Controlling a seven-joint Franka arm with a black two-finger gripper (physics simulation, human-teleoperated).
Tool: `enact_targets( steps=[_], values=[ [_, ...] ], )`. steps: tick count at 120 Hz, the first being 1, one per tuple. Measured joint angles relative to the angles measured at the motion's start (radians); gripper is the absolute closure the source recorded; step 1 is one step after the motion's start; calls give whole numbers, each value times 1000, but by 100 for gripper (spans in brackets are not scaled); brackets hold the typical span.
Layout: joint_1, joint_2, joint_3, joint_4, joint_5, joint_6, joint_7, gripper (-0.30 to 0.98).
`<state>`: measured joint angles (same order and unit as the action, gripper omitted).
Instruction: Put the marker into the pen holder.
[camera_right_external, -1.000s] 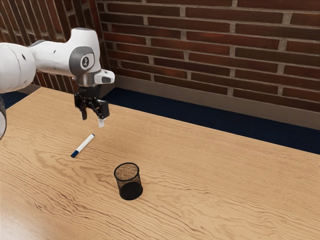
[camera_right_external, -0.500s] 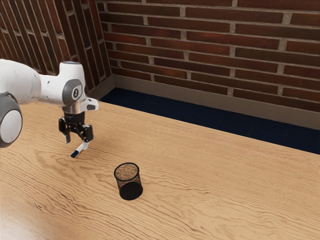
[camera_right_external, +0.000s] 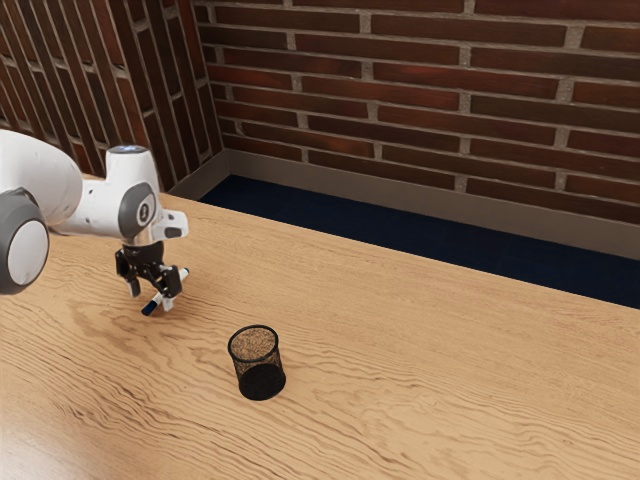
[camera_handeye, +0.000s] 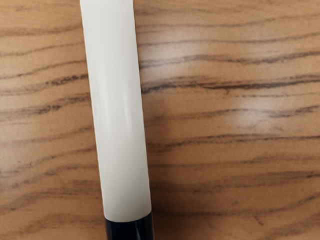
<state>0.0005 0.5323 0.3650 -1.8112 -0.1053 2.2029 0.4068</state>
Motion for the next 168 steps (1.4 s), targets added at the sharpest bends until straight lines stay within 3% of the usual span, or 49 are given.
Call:
enact_targets(
  steps=[85,141,168],
  values=[
    [16,32,-11,2,-46,72,94,3],
    [15,32,-11,2,-73,80,125,61],
    [13,29,-11,3,-60,85,120,75]
  ],
)
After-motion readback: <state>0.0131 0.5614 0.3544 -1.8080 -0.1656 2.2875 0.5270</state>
